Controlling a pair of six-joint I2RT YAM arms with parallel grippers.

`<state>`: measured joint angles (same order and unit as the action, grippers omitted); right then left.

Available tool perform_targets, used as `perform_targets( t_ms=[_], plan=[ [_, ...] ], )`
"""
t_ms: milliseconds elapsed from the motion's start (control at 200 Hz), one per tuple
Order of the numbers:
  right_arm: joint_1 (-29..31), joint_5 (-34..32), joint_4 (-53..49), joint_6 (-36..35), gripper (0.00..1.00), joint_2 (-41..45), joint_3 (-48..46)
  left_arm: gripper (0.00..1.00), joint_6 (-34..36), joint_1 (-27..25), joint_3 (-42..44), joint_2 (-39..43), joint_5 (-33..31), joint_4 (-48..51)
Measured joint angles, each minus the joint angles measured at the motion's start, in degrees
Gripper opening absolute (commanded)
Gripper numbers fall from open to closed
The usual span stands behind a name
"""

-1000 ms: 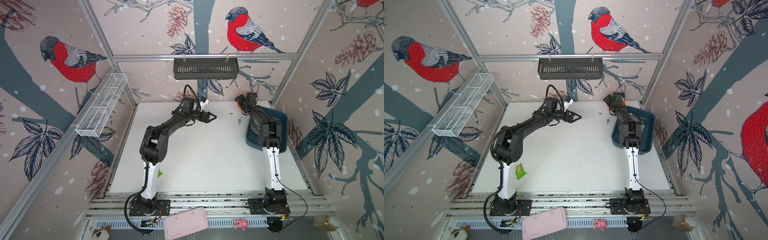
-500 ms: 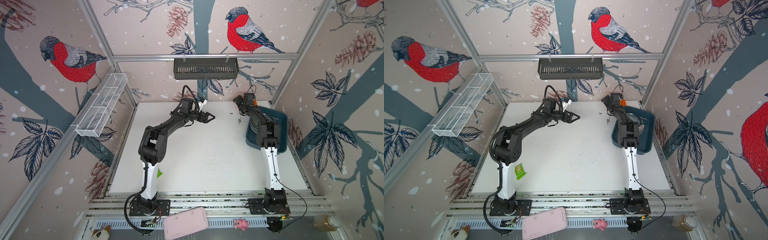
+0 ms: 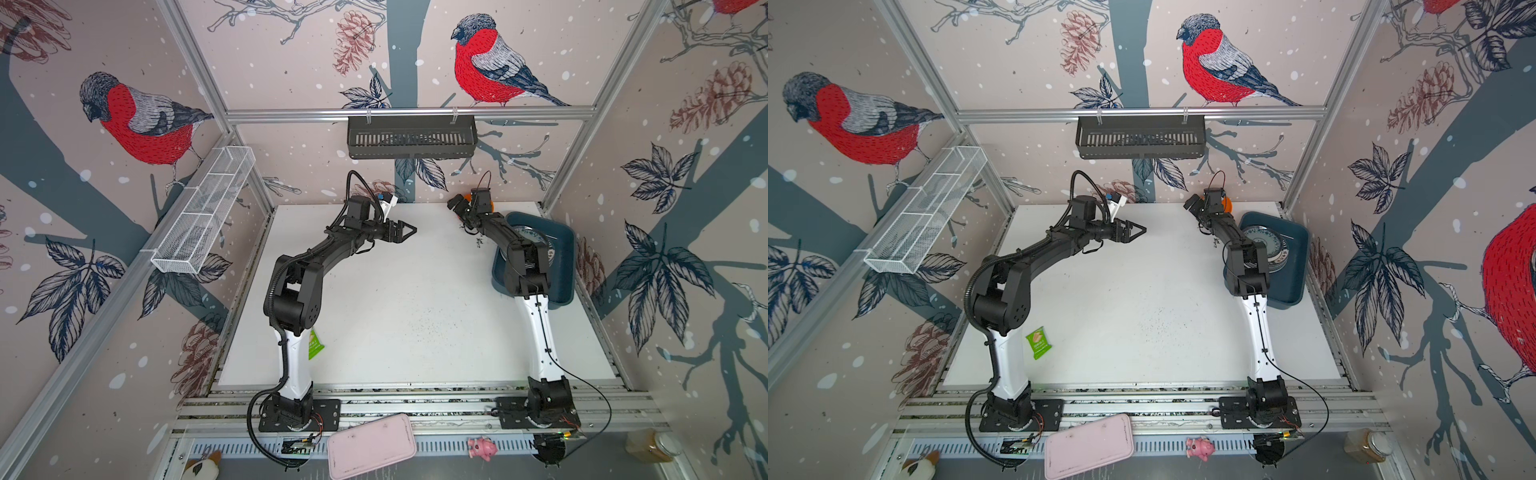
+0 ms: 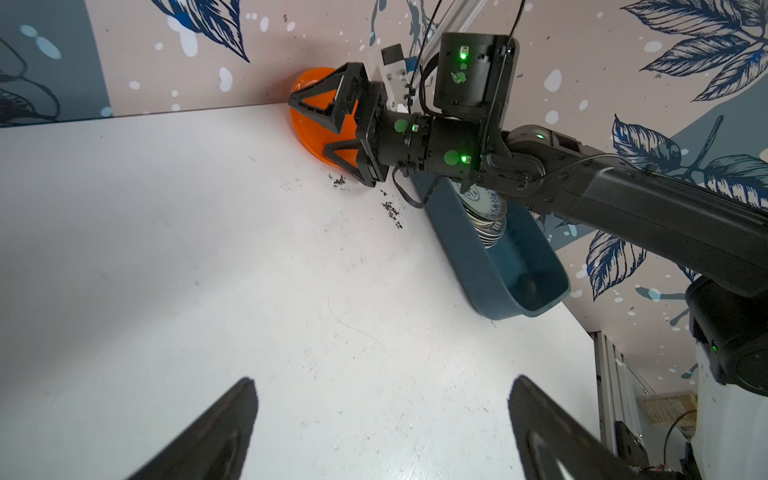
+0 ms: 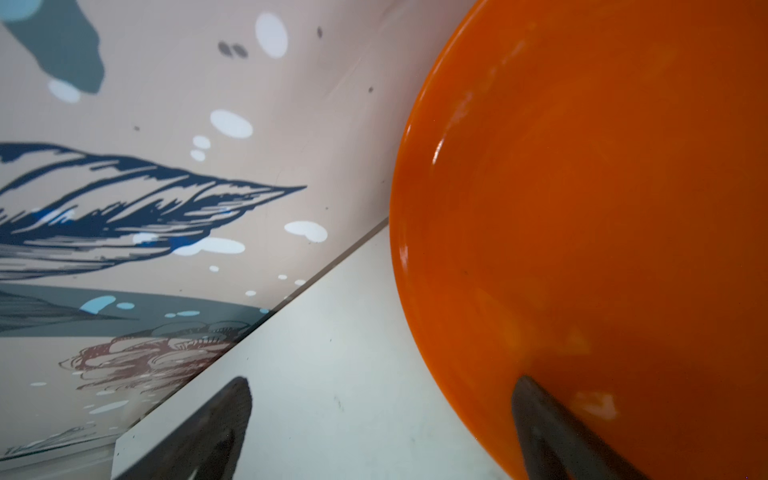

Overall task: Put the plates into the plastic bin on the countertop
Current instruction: 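Close the right gripper on the orange plate rim and lift it, then carry the orange plate toward the left gripper while the left gripper approaches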

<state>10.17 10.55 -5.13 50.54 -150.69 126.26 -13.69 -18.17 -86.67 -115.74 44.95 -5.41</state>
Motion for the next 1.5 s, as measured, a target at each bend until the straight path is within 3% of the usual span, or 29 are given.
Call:
perform_targets(
  t_ms=[160, 395, 811, 1021, 1331, 1496],
  plan=[
    [3.3, 1.7, 0.0, -0.7, 0.99, 2.3, -3.4, 0.95, -0.1, 1.5, 1.5, 1.6, 0.0, -0.6],
    [9.8, 4.0, 5.0, -0.6, 0.98, 9.4, -16.6, 0.95, -2.9, 4.9, 2.0, 1.1, -1.4, -2.3],
    [17.5, 3.6, 7.5, 0.0, 0.98, 30.2, -47.4, 0.96, -11.7, 14.7, 6.2, 1.2, -1.6, -8.4],
    [20.1, 0.0, 6.6, 0.5, 0.98, 39.2, -57.0, 0.96, -11.8, 14.6, 4.9, -0.5, -1.6, -7.1],
    [19.9, -6.2, 6.4, 0.0, 0.98, 46.8, -58.7, 0.93, -5.0, 8.3, 1.4, -3.4, -4.3, 3.2],
    [19.3, -7.6, 6.2, -1.1, 0.98, 48.2, -59.6, 0.9, -2.0, 6.0, 4.7, -2.4, -6.2, 7.3]
  ],
)
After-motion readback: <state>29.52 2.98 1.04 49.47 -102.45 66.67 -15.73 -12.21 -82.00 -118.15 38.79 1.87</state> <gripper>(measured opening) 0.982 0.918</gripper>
